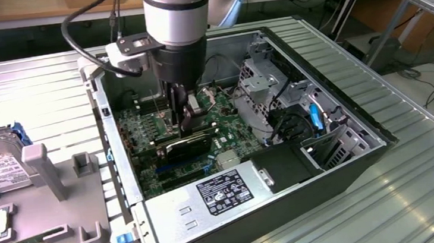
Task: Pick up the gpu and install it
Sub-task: 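Insert the gpu into the slot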
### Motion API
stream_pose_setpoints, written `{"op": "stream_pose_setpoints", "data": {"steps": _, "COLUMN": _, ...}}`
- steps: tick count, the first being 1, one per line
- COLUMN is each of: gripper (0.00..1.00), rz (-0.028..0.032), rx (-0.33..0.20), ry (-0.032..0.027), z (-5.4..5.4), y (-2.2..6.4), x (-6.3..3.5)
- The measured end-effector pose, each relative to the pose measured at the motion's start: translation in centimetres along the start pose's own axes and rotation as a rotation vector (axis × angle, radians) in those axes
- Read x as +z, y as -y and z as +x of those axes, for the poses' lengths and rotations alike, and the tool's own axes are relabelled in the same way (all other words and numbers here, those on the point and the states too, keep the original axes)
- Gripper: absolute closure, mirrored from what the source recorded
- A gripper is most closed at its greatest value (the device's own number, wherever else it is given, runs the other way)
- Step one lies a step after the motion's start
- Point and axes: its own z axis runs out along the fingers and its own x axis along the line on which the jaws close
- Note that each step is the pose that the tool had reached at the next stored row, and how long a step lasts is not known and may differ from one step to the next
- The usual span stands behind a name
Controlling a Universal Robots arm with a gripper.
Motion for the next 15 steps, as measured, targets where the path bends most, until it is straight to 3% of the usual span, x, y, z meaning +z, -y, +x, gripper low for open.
{"op": "stream_pose_setpoints", "data": {"steps": 9, "gripper": 0.61, "rz": -0.0002, "rx": 0.000, "ry": -0.0001, "z": 0.01, "y": 0.00, "x": -0.11}}
{"op": "stream_pose_setpoints", "data": {"steps": 15, "gripper": 0.86, "rz": -0.0003, "rx": 0.000, "ry": -0.0001, "z": 0.01, "y": 0.00, "x": -0.11}}
